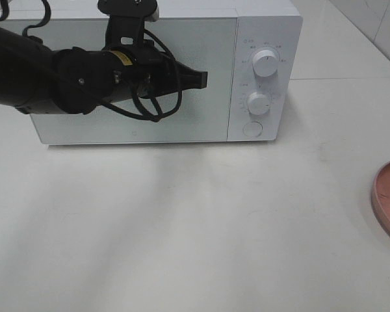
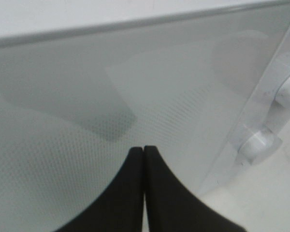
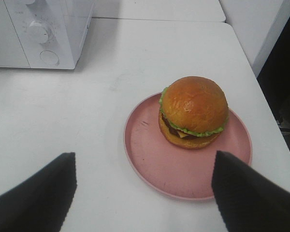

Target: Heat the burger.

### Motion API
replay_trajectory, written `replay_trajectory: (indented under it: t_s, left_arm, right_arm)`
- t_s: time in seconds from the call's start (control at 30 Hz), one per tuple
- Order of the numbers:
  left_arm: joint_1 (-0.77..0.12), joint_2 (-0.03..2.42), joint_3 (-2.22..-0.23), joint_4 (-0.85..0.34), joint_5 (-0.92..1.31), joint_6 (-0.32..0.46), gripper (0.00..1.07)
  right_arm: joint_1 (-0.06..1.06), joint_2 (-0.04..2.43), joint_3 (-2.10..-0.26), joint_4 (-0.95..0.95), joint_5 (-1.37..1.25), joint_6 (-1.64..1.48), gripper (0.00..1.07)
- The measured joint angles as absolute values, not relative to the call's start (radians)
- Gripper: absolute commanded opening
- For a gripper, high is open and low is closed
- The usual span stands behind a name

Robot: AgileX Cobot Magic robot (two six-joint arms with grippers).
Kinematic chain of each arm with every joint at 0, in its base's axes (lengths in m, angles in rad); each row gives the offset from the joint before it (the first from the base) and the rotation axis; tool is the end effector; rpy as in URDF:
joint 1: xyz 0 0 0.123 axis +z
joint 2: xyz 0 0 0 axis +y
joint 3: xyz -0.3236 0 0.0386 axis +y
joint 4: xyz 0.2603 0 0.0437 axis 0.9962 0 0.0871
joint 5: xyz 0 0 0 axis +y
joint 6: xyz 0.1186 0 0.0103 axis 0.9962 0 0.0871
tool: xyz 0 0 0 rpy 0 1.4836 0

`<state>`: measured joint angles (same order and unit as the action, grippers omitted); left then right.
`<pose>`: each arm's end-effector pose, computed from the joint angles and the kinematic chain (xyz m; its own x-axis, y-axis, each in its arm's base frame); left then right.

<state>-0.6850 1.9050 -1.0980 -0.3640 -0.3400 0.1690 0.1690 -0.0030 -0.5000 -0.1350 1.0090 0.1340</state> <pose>0.3675 -0.2820 0.2121 -0.3924 0.0963 -0.9147 0.4823 0.8683 -0.1155 -0.0061 -0.0148 0.2767 -0.4004 -0.0061 -0.9163 -0.0397 0.9992 0.0107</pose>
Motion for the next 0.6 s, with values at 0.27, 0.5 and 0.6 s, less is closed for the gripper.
replay_trajectory:
  t_s: [0.27, 0.5, 0.6]
  left_arm:
    - [-0.686, 1.764, -1.049, -0.376, 0.162, 0.169, 1.01]
    - [-0.686, 1.679, -1.049, -0.244, 0.544, 0.169, 0.99]
    - [-0.686, 1.638, -1.049, -0.165, 0.709, 0.145, 0.99]
  right_arm:
    - [0.169, -0.003, -0.5, -0.135, 1.009, 0.134, 0.75]
    - [0.169, -0.003, -0.5, -0.135, 1.009, 0.134, 0.75]
    - [0.169, -0.003, -0.5, -0.135, 1.009, 0.134, 0.75]
